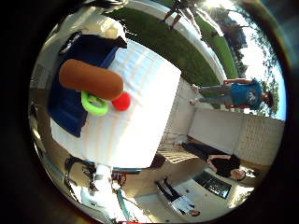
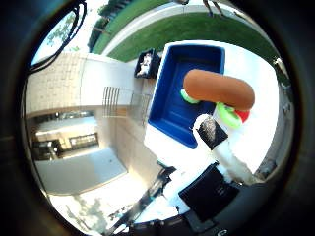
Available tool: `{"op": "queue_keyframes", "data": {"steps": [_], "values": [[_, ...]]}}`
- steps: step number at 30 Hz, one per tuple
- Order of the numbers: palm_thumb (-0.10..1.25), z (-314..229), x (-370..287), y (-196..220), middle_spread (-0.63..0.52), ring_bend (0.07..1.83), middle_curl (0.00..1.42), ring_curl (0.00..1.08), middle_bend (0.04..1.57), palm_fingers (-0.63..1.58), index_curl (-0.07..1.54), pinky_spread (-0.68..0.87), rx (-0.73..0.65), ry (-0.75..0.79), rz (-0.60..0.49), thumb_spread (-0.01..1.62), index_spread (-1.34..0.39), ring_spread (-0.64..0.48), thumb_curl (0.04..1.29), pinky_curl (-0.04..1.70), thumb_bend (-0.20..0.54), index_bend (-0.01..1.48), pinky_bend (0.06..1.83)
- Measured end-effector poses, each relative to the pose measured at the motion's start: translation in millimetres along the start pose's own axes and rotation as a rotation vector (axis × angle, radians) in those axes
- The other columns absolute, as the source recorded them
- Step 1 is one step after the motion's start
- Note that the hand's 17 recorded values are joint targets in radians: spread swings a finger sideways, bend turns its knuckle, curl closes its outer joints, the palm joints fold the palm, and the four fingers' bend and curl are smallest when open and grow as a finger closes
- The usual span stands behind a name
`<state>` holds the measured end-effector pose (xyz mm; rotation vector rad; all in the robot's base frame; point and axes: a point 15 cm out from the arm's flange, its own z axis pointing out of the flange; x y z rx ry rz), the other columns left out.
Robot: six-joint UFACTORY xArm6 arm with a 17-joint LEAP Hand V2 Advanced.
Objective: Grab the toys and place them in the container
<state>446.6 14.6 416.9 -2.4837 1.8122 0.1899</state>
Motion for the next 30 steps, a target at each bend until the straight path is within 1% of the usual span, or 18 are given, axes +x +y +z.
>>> {"op": "queue_keyframes", "data": {"steps": [7,12,15,22,27,30], "values": [[0.71,-1.2,-18.6,-2.8,0.06,0.50,0.33,0.31,0.18,0.05,0.27,0.50,0.002,-0.009,-0.033,1.17,-0.41,0.29,0.43,0.37,-0.024,0.16,0.79],[0.71,-5.0,-16.3,6.2,0.05,0.49,0.33,0.30,0.18,0.07,0.27,0.50,-0.007,-0.011,-0.028,1.17,-0.41,0.28,0.43,0.35,-0.024,0.17,0.78],[0.71,-1.1,-8.3,16.2,0.05,0.49,0.33,0.30,0.18,0.10,0.27,0.50,-0.042,-0.020,-0.019,1.17,-0.39,0.28,0.43,0.34,-0.024,0.18,0.77],[0.71,48.0,7.2,54.8,0.05,0.46,0.33,0.30,0.18,0.06,0.27,0.49,-0.207,-0.092,-0.053,1.17,-0.36,0.27,0.43,0.32,-0.023,0.17,0.73],[0.72,56.0,20.6,91.5,0.05,0.45,0.33,0.30,0.17,0.06,0.27,0.48,-0.231,-0.110,-0.066,1.17,-0.35,0.26,0.43,0.30,-0.024,0.17,0.71],[0.72,54.3,34.2,122.7,0.05,0.45,0.33,0.30,0.17,0.08,0.27,0.48,-0.246,-0.077,-0.071,1.17,-0.34,0.26,0.43,0.29,-0.024,0.17,0.70]]}}
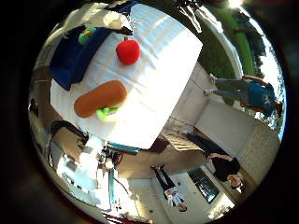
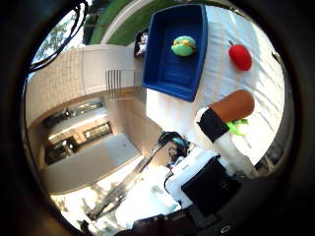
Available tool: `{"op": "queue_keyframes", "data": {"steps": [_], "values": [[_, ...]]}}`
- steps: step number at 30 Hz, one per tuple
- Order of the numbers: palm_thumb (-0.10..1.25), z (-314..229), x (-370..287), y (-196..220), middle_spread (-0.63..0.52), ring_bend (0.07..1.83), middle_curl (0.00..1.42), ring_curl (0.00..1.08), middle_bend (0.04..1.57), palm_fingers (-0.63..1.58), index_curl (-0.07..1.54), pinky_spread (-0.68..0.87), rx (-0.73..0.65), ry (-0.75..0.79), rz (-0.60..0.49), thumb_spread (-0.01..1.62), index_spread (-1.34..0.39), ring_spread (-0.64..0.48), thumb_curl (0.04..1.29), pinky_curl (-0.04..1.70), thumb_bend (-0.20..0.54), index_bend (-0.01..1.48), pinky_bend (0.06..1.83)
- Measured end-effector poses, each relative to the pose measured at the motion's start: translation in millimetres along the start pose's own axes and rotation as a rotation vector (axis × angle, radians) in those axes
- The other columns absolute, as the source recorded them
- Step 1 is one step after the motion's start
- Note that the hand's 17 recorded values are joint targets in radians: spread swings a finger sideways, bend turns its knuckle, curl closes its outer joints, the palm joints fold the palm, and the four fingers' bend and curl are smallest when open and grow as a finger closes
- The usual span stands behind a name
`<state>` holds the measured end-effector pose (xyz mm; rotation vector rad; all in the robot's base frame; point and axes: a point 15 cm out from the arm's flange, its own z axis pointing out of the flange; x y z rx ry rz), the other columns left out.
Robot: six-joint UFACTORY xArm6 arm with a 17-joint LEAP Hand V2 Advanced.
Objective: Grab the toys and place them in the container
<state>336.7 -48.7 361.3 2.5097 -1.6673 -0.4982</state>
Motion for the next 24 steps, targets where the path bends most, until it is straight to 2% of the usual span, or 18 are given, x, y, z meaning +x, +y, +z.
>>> {"op": "queue_keyframes", "data": {"steps": [6,14,16,24], "values": [[0.73,20.5,36.2,71.2,0.05,0.45,0.32,0.31,0.17,0.09,0.26,0.47,-0.071,0.061,0.021,1.17,-0.32,0.26,0.43,0.27,-0.024,0.16,0.69],[0.73,44.4,68.7,137.8,0.04,0.45,0.32,0.31,0.18,0.11,0.26,0.47,-0.104,0.019,0.033,1.16,-0.32,0.27,0.43,0.26,-0.024,0.16,0.69],[0.73,49.6,80.3,166.1,0.04,0.44,0.32,0.31,0.18,0.10,0.26,0.47,-0.111,0.007,0.030,1.16,-0.32,0.27,0.43,0.25,-0.024,0.16,0.69],[0.77,61.0,86.9,180.7,0.04,0.43,0.33,0.31,0.18,0.12,0.26,0.44,-0.066,0.060,-0.019,1.16,-0.32,0.26,0.43,0.23,-0.019,0.18,0.62]]}}
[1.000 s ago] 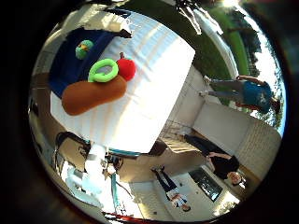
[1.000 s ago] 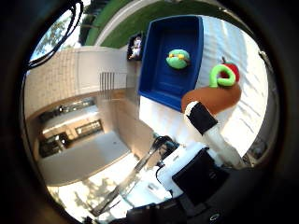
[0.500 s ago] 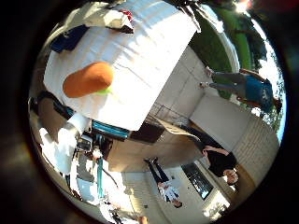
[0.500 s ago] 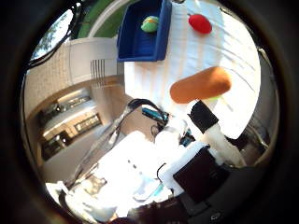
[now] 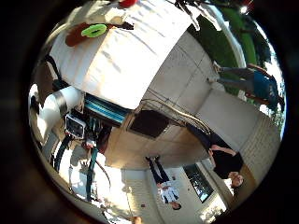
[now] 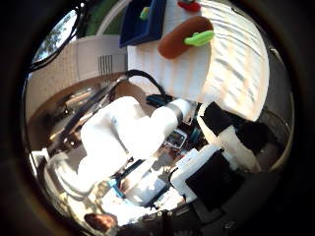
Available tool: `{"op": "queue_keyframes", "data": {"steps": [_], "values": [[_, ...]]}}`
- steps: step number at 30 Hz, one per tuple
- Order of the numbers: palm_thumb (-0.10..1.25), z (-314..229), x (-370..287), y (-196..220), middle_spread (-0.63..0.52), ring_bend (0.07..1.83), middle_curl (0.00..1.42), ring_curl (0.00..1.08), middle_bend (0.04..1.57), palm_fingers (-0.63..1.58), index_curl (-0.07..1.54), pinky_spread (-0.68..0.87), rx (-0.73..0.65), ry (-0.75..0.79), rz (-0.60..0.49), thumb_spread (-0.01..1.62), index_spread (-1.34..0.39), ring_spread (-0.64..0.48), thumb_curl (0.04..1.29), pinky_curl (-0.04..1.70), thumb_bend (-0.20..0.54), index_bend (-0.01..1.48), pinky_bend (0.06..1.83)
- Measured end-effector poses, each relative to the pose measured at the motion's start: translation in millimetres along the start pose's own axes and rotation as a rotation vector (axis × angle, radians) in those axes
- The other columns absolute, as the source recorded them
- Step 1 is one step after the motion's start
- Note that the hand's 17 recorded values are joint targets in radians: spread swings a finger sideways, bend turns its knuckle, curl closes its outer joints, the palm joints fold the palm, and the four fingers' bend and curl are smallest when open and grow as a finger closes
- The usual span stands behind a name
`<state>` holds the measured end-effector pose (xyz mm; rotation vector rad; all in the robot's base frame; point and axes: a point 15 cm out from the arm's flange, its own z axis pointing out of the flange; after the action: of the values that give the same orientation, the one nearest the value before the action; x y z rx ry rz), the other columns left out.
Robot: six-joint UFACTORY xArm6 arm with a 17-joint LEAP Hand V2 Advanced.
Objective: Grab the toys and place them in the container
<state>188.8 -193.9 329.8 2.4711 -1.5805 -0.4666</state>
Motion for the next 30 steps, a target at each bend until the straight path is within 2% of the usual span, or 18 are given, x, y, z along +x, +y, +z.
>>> {"op": "queue_keyframes", "data": {"steps": [6,11,18,21,30], "values": [[0.79,23.5,4.6,-10.9,0.03,0.42,0.33,0.31,0.18,0.14,0.27,0.44,0.030,0.062,-0.032,1.15,-0.31,0.25,0.44,0.21,-0.021,0.17,0.59],[0.80,49.6,-8.3,-35.0,0.03,0.42,0.33,0.31,0.18,0.14,0.27,0.43,0.006,0.062,-0.116,1.15,-0.31,0.25,0.44,0.21,-0.023,0.17,0.58],[0.81,49.7,-28.4,-81.1,0.02,0.40,0.32,0.31,0.16,0.10,0.27,0.42,0.000,0.116,-0.203,1.14,-0.30,0.24,0.44,0.20,-0.024,0.18,0.55],[0.81,57.5,-47.7,-114.6,0.02,0.38,0.32,0.31,0.16,0.09,0.27,0.41,-0.008,0.158,-0.255,1.13,-0.30,0.24,0.45,0.20,-0.024,0.18,0.54],[0.81,113.5,-67.0,-175.1,0.02,0.37,0.31,0.31,0.17,0.09,0.28,0.40,-0.082,0.162,-0.280,1.12,-0.29,0.24,0.46,0.20,-0.027,0.18,0.52]]}}
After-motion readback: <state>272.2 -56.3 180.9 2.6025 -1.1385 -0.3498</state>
